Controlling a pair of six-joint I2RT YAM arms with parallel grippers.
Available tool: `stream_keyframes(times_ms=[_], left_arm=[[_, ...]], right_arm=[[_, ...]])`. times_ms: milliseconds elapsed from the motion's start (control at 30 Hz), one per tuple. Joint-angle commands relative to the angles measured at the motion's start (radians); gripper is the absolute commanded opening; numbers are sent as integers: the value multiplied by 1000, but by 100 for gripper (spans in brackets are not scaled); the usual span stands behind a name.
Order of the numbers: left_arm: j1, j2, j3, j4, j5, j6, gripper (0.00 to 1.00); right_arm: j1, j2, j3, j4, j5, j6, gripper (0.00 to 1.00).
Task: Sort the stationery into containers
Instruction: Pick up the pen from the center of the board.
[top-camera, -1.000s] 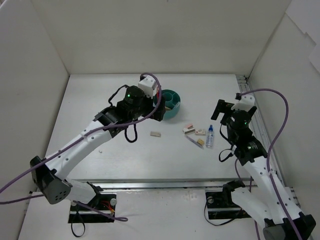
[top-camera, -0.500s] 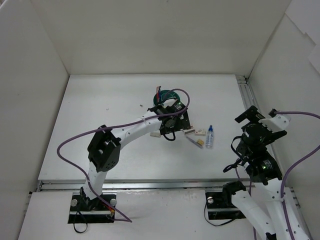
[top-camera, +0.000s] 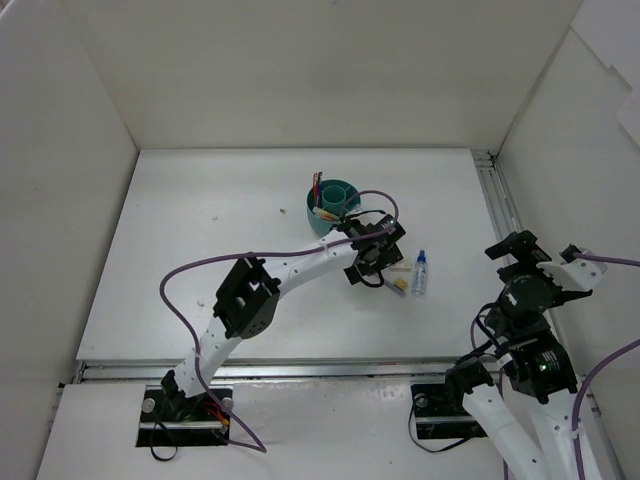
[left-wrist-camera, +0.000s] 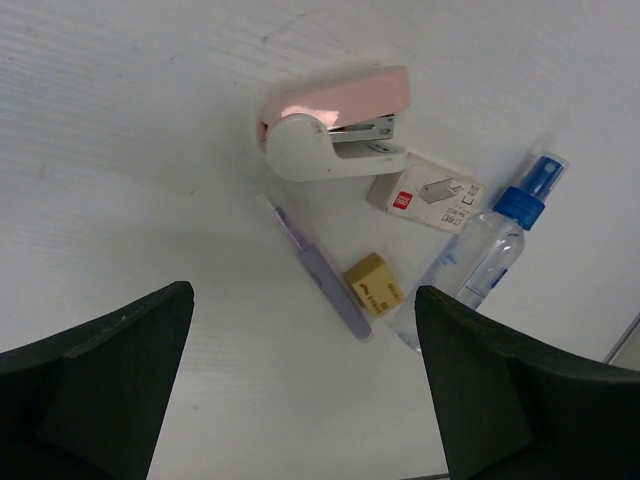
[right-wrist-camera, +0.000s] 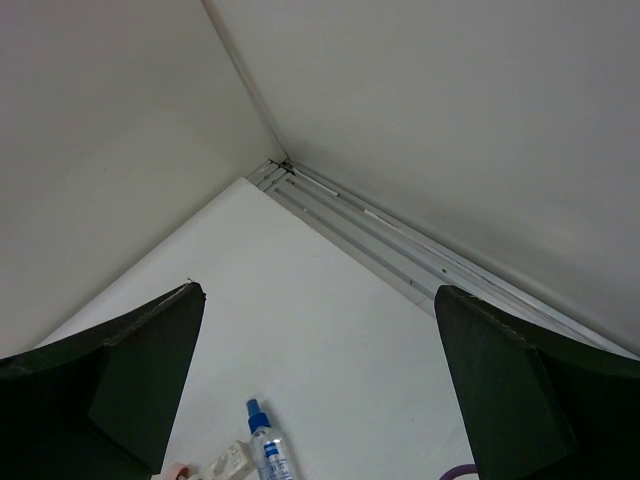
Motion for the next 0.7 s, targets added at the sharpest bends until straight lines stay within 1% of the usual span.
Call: stream_keyframes(times_ms=[0, 100, 133, 267, 367, 400, 467, 533, 600, 667], left_arm=[[-8, 25, 101, -64, -31, -58, 87], [-8, 59, 120, -58, -8, -64, 84], [-8, 65, 126, -60, -7, -64, 82], [-8, 68, 117, -69, -4, -74, 78], [-8, 78, 115, -69, -13, -75, 72], [-8, 82, 120, -69, -22, -71, 68], [-8, 104, 146, -84, -39, -57, 63], [-8, 133, 184, -110, -44, -55, 62], [-8, 154, 215, -122, -38, -46, 57], [-8, 182, 232, -132, -30, -43, 55]], right_arm=[[2, -31, -9, 46, 19, 20, 98], [0, -65, -20, 46, 13, 21, 98], [2, -74, -21, 46, 12, 21, 98], [3, -98, -29, 47, 18, 23, 98], [3, -105, -31, 44, 10, 23, 98], [3, -105, -30, 44, 9, 18, 98], [2, -107, -30, 46, 13, 17, 98], [2, -111, -32, 44, 13, 17, 98], [2, -116, -34, 46, 13, 15, 98], [2, -121, -37, 46, 16, 15, 98]])
